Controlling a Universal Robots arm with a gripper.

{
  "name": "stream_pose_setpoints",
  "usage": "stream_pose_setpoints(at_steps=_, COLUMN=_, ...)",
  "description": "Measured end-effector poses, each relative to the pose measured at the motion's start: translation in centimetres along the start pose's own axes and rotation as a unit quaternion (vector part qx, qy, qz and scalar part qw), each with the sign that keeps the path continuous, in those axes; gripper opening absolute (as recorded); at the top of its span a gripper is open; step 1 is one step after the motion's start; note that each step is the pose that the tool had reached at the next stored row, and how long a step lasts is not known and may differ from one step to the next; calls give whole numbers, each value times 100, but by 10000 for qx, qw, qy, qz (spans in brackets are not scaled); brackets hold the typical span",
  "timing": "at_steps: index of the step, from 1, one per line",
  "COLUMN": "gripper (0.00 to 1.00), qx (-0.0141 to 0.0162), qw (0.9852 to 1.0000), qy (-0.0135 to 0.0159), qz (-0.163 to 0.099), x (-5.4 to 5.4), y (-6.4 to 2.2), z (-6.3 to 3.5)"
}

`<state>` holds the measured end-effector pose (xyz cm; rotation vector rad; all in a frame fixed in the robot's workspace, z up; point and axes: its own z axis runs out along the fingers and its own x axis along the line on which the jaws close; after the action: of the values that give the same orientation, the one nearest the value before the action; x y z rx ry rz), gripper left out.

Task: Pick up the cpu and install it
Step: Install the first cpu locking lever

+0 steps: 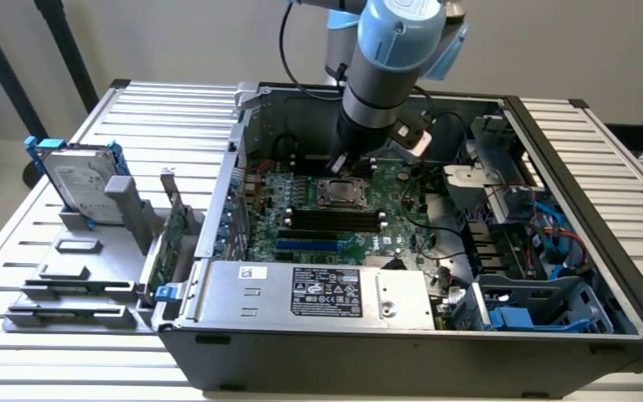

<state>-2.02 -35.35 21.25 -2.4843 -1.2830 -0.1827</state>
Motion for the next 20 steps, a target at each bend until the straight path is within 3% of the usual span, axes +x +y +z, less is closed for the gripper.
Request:
stream_pose_setpoints(at_steps=10, gripper=11, qx=0, qw=10000, qy=0, qz=0, x=-234, y=-94, z=-139)
stream_pose_setpoints(at_steps=20, gripper=11, qx=0, qw=10000, qy=0, qz=0, x=-455, y=-64, z=-363)
